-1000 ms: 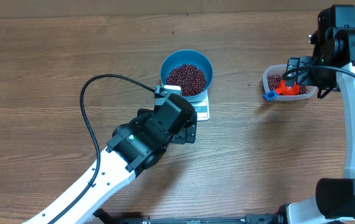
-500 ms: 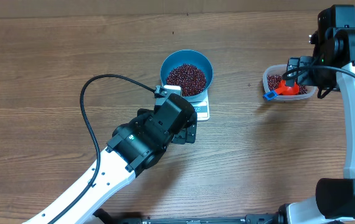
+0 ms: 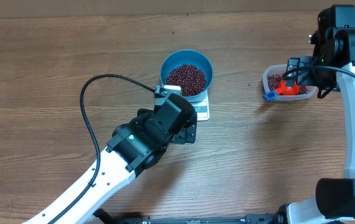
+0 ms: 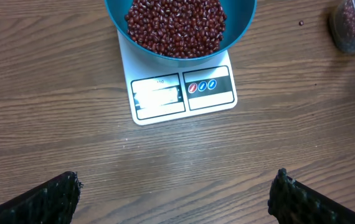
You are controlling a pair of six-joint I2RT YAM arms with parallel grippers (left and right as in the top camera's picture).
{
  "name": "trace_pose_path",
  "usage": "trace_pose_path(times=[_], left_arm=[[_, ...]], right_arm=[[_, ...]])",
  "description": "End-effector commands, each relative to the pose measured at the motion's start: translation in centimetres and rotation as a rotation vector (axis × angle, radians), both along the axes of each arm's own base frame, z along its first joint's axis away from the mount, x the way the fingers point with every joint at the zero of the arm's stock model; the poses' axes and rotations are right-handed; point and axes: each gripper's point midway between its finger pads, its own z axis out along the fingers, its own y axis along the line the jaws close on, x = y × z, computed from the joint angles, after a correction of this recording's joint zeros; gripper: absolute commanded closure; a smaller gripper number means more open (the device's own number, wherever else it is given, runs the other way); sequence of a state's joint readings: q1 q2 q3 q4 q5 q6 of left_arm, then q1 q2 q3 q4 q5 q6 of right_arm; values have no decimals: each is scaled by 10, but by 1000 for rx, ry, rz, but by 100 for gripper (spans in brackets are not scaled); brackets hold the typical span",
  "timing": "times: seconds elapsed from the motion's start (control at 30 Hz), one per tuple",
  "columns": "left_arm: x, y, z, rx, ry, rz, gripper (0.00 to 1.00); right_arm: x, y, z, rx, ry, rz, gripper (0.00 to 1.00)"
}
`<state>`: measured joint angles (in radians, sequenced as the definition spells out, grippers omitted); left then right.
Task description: Scoop item into bowl and weigh 150g on scale
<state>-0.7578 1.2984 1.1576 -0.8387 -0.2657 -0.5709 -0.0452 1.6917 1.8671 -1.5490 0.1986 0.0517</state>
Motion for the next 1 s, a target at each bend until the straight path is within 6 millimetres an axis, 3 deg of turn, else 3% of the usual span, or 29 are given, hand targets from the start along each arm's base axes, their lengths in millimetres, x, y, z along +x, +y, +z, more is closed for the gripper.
trace_pose_path(times=[0.0,0.6,0.97], left_arm=[[1,0,1,-2,-4,14,1],[-1,2,-7,22,8,-6,0],[-4,4,-45,34,19,-6,0]], right_arm=[[1,-3,10,-10,-33,-9,0],[1,-3,10,-10,-33,-9,0],[1,-3,10,-10,-33,-9,0]])
